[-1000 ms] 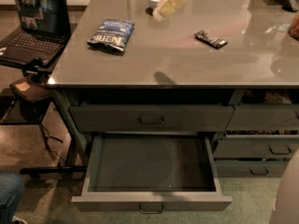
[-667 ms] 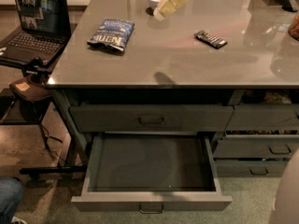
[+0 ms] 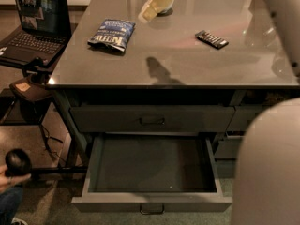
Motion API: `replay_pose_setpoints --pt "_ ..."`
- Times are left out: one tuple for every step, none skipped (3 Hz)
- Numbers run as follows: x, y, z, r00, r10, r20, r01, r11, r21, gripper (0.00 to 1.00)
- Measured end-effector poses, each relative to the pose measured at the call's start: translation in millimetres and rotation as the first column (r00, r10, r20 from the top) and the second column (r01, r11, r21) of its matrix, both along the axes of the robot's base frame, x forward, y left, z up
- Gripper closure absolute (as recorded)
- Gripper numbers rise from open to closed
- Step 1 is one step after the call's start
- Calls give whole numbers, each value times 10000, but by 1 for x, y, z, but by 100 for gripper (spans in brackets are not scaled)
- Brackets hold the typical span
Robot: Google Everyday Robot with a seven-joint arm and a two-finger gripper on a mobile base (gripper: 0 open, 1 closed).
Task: Place blue chip bag into middle drawer
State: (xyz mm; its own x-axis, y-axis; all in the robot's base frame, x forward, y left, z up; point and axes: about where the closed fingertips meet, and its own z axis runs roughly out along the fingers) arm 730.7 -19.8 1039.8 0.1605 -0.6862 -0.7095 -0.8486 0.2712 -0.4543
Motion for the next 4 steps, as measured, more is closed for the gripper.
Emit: replay_pose_setpoints --pt "49 7 -21 9960 -883 -108 880 9958 -257 0" --pt "52 13 -29 9971 -730 -197 726 9972 -204 0" --pt "66 32 -67 9960 -49 -896 46 10000 -39 0" --pt "108 41 -145 9826 -19 -1855 56 9998 196 0"
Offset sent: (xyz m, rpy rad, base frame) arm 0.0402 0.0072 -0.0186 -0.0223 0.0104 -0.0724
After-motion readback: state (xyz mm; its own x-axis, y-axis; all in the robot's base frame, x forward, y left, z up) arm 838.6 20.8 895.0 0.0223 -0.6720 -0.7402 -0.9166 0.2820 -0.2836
